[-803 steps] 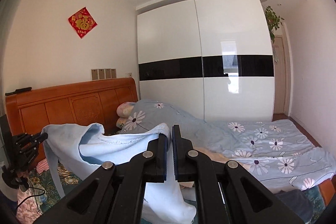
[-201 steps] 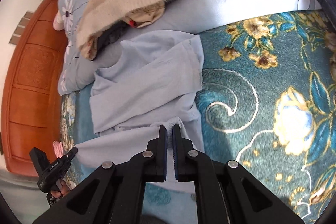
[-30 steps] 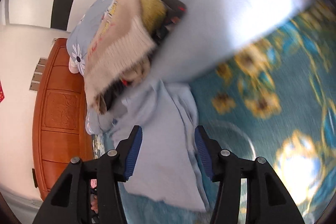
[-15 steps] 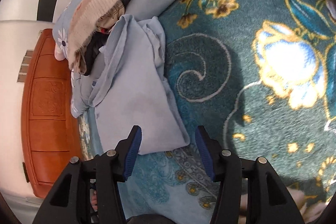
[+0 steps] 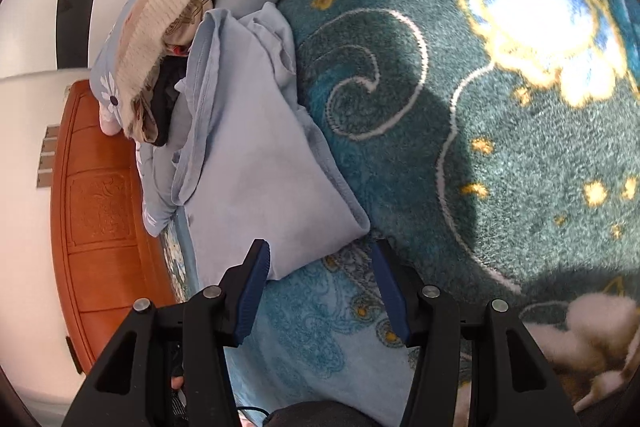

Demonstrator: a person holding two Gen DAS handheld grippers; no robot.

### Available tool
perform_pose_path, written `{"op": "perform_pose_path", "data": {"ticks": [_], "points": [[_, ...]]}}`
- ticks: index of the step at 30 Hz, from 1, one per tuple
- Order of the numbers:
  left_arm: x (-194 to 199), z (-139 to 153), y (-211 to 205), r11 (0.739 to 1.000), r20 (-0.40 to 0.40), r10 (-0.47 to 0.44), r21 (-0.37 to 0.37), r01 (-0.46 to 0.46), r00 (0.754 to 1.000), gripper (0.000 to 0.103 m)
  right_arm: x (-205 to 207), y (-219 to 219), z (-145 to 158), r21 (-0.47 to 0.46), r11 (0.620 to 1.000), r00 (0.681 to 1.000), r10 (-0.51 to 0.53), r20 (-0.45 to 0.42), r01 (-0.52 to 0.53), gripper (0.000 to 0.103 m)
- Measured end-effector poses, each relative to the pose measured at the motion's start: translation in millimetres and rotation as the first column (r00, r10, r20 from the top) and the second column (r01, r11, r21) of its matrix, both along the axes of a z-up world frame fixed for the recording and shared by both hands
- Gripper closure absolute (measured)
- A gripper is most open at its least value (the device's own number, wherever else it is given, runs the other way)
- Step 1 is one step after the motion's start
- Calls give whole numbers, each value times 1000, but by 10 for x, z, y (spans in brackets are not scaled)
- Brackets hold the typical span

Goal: Fold clothes

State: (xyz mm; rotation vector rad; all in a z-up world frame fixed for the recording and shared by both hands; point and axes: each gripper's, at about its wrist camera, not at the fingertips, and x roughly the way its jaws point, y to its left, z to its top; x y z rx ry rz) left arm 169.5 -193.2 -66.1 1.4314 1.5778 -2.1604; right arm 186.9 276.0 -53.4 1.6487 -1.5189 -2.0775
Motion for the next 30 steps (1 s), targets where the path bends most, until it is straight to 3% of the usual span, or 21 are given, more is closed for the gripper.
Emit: {"op": "perform_pose_path", "data": {"ticks": [5,8,11,19,30], "points": [[13,-14,-6,999,-11,20,34,-20,1000,94,-41,-26,-94,-36,996,996,-87,-12,87,52],[11,43,18,1000,-15,9,21,-9,1000,94,-33,40,-132,-59,988,990,-142,-5,141,74],[19,130,43,1000,-19,-8,2,8,1000,94,-48,116,-125,-75,982,985,-173,-5,172,83],[306,376,149,997,-1,-70,-35,69,998,94,-85,164,246,-30,993,989,-118,-85,115,97],[1075,261,34,994,102,-107,-12,109,989,97,603,389,441,20,997,995,-77,-60,78,98]]}}
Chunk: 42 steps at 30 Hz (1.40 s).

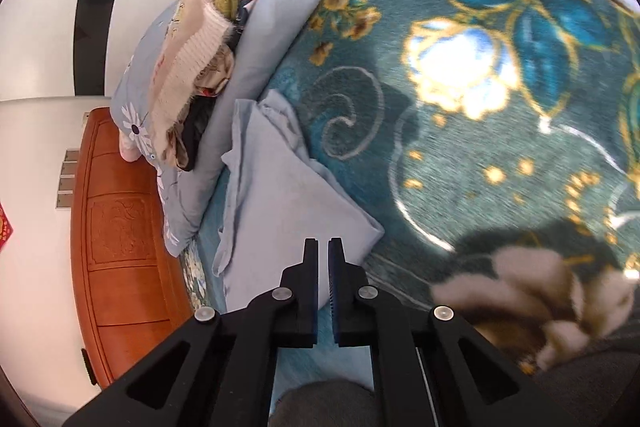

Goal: Fold clothes

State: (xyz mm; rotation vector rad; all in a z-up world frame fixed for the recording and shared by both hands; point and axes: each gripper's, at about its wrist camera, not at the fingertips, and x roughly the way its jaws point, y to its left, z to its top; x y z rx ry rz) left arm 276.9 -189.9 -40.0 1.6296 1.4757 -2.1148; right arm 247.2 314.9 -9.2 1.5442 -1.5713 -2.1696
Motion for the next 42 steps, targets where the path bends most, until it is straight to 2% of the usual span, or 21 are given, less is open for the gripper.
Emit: {"op": "perform_pose_path", "data": {"ticks": [3,6,9,12,15,17,21,25,27,30,33,37,40,42], "points": [[94,-5,-149,999,3,38,-10,-38,999,99,94,63,-5,9,1000,1000,8,11,-8,98],[14,131,-233,997,-38,35,-61,-38,999,99,17,41,47,6,1000,1000,27,-14,-27,98],[-275,298,-152,993,-98,-35,-114,24,995,96,-214,-98,108,26,995,995,97,-35,-97,97],[-714,355,61,974,-127,-165,-178,141,978,95,-525,-295,126,50,982,982,182,-43,-179,97],[-1211,281,344,936,-104,-299,-226,270,949,92,-897,-597,122,98,952,955,294,-38,-289,96],[-1472,205,518,901,-83,-380,-261,348,921,91,-1143,-840,107,134,921,928,372,-28,-366,96],[-1816,78,729,825,-39,-506,-311,471,861,90,-1544,-1384,42,210,828,846,533,-7,-520,96],[-2037,-28,758,776,-4,-552,-367,512,834,90,-1802,-1816,-126,255,733,764,645,36,-631,96],[-2113,-22,665,782,-17,-533,-391,485,846,90,-1916,-1963,-195,273,697,733,678,49,-663,96],[-2208,-38,481,816,-38,-479,-389,428,877,90,-2101,-2043,-218,307,675,717,696,41,-671,96],[-2331,-113,333,846,-41,-427,-371,382,903,83,-2343,-1977,-214,338,691,741,670,32,-639,96],[-2387,-152,204,887,-63,-350,-342,309,935,83,-2625,-1865,-228,365,718,779,627,31,-593,96],[-2343,-98,118,898,-72,-290,-366,245,954,83,-2692,-1735,-225,356,741,799,600,28,-569,96],[-2265,-57,55,915,-81,-251,-344,209,964,83,-2656,-1655,-160,361,750,806,592,8,-554,96]]}}
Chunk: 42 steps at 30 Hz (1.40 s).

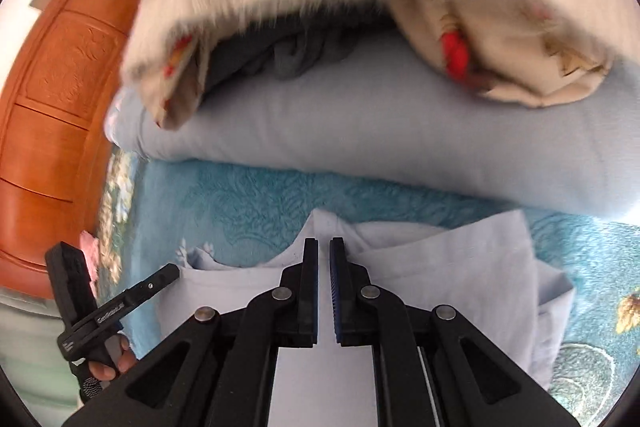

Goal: Fold clothes

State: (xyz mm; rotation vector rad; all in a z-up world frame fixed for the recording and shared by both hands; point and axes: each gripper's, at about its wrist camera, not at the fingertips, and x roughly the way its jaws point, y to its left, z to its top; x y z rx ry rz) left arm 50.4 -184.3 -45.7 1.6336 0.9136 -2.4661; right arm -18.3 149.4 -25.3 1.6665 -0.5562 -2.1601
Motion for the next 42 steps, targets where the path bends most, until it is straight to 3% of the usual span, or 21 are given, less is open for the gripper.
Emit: {"op": "perform_pose_path", "data": {"ticks": [4,6,9,14,18,20,25,36,39,40,42], "points": [[319,177,29,1000,-10,-7,-25,6,1000,76,222,389,160,-50,996,996,-74,-42,72,95],[534,284,89,999,-15,-34,-33,34,999,70,390,663,186,-40,993,993,-112,-40,110,87],[752,358,344,991,-8,-127,36,127,992,66,731,1067,134,-50,987,989,-151,0,151,72],[953,329,1050,941,33,-329,88,326,944,66,1393,1563,-72,-148,951,959,-256,124,273,68],[980,209,1464,913,110,-399,134,384,910,66,1879,1691,-193,-199,901,914,-343,215,385,67],[1049,208,1581,901,107,-419,171,399,901,66,2068,1675,-228,-208,884,897,-365,249,418,66],[1065,55,1723,900,150,-415,211,381,897,66,2263,1574,-330,-244,850,870,-391,300,466,66],[1234,-136,1564,889,173,-354,367,273,919,66,2219,1390,-405,-294,766,819,-509,265,571,63],[1225,-169,1575,884,184,-357,384,268,916,66,2183,1365,-390,-282,768,816,-517,258,575,75],[1221,-181,1583,883,185,-358,386,267,915,66,2174,1369,-392,-280,762,810,-523,265,584,86],[1218,-201,1585,880,181,-355,396,263,917,66,2151,1357,-377,-289,745,797,-537,277,602,90]]}}
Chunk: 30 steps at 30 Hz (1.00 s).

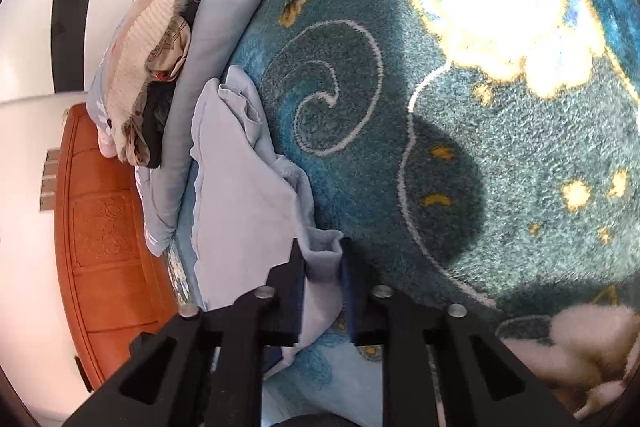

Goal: Fold clothes

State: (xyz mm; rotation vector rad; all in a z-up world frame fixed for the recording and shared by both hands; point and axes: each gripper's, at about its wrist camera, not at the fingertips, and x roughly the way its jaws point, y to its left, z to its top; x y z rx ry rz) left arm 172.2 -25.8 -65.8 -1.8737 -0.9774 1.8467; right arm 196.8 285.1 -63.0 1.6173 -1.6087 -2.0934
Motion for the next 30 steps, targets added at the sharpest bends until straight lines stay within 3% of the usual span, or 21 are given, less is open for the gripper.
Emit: {"op": "perform_pose_path", "data": {"ticks": [7,14,17,19,21,24,25,27,30], "points": [[249,233,-418,995,-72,102,19,-101,992,65,-136,-190,411,25,996,991,89,-96,-87,94],[749,614,-1365,963,-168,264,-1,-268,950,57,-476,-782,838,104,957,946,284,-160,-270,94],[971,660,-1719,939,-182,338,1,-343,924,55,-557,-1186,1091,147,914,891,402,-212,-377,94],[1120,632,-1908,924,-180,376,1,-382,909,55,-548,-1529,1279,190,863,826,503,-253,-468,94],[1221,581,-2013,910,-166,411,8,-415,896,55,-534,-1923,1401,213,796,742,605,-288,-567,95],[1307,494,-2086,891,-129,451,18,-453,883,54,-475,-2523,1311,291,654,620,756,-210,-699,95],[1305,498,-2075,890,-127,455,21,-456,881,54,-453,-2676,1234,295,617,592,786,-178,-730,95],[1306,512,-2044,889,-129,456,28,-456,881,54,-404,-2851,1016,254,591,577,806,-132,-766,95],[1257,529,-1969,898,-132,440,43,-439,888,54,-341,-2925,818,177,602,591,799,-114,-779,98]]}}
